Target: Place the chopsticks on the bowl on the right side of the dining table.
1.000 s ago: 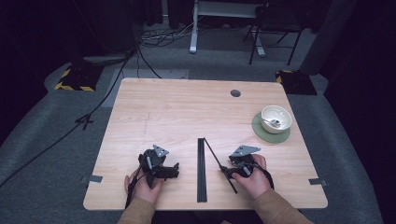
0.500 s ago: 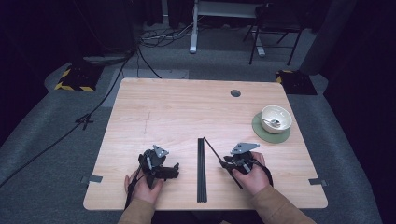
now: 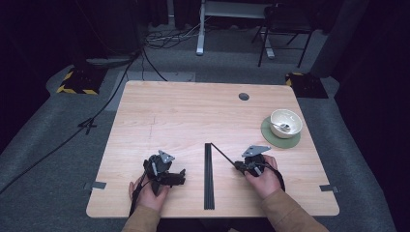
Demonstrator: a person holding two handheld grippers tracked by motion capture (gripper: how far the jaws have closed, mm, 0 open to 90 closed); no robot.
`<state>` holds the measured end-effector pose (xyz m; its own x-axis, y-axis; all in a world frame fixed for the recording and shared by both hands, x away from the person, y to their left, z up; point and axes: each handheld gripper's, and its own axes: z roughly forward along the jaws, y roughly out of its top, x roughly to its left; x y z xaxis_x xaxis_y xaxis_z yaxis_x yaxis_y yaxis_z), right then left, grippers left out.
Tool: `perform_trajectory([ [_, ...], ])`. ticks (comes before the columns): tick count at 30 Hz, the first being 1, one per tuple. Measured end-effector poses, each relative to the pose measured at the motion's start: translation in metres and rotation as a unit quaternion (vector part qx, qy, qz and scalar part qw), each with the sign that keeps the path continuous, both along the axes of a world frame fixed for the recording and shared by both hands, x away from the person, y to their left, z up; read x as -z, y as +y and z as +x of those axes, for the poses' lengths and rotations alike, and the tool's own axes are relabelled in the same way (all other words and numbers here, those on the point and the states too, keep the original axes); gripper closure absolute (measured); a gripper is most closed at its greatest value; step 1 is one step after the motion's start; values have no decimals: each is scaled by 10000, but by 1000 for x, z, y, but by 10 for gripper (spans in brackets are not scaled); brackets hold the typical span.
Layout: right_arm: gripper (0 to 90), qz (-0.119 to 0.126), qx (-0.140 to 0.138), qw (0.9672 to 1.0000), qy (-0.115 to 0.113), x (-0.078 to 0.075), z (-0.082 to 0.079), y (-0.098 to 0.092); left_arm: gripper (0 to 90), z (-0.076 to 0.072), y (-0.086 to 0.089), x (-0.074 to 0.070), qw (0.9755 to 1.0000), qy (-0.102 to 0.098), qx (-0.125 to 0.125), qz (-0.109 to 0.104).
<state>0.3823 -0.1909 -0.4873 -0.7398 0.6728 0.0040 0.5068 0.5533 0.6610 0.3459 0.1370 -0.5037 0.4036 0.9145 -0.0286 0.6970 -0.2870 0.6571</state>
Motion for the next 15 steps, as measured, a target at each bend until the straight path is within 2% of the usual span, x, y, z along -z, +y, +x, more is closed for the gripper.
perform_trajectory([
  [3,864,-23,76,10000,-37,0,-1,0,5,0,0,0,10000,1,3,0],
  [10,865,172,191,9996,-91,-8,-1,-11,5,0,0,0,10000,16,4,-3],
  [13,865,301,228,9993,-38,-14,-2,-17,5,0,0,0,10000,16,0,4],
  [15,865,327,198,9992,-107,-18,-3,-20,5,0,0,0,10000,16,-1,1],
])
